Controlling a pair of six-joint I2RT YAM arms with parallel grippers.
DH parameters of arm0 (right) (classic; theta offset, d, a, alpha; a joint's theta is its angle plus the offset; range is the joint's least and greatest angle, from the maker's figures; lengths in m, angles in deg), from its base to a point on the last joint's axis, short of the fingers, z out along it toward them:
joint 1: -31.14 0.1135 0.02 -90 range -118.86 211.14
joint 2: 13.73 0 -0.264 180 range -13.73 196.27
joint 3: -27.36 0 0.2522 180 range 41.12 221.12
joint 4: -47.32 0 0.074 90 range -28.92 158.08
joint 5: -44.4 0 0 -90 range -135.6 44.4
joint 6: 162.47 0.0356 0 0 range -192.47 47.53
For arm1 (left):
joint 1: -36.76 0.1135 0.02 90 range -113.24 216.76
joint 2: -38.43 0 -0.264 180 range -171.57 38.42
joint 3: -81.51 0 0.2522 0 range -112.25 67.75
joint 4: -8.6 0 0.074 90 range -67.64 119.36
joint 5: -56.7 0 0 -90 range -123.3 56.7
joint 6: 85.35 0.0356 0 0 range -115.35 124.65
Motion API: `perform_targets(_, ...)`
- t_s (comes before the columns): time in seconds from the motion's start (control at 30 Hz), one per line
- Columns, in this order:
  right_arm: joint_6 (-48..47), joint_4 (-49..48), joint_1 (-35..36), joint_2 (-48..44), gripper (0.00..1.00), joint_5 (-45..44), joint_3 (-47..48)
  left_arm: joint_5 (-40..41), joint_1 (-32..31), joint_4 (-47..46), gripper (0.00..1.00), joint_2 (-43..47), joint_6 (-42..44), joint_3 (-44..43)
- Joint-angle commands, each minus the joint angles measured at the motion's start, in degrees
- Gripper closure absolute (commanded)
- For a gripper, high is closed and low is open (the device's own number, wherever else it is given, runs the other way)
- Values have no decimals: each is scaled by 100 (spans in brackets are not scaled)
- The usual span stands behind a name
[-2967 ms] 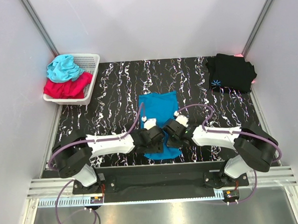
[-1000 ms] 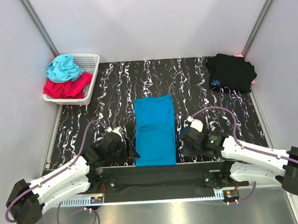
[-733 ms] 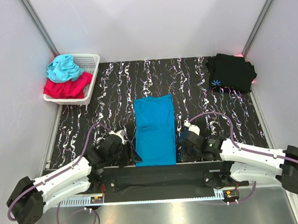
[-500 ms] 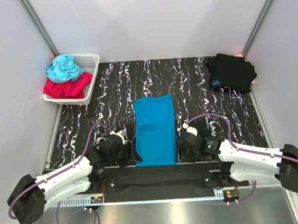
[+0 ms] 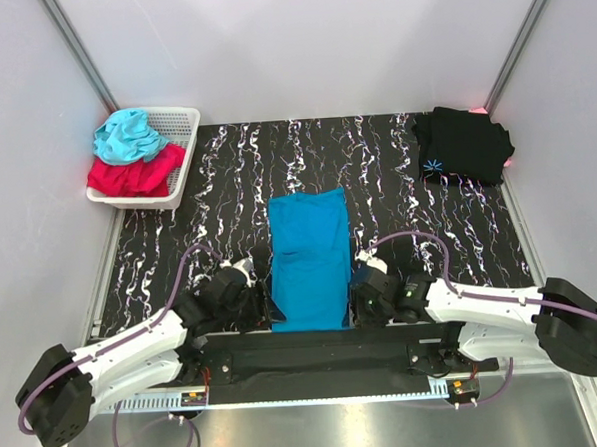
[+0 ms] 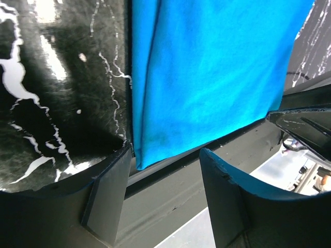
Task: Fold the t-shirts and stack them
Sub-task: Fold the tshirt
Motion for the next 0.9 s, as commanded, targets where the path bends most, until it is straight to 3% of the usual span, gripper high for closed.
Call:
perform_targets(0.0,124,-266,46,9,51,14,-162,322,19,559,37,8,148,-93)
perform_targets(0.13,220,-502,38,27,51,84,-382,339,10,507,37,-27,113,12)
perform_targets(0.47,133,-1030,38,281,54,58,-462,-232,10,-635,37,-413,-186,435)
perform_targets(0.87,-236,-786,38,519,56,-276,163,-65,19,-214,38,-352,-28,338)
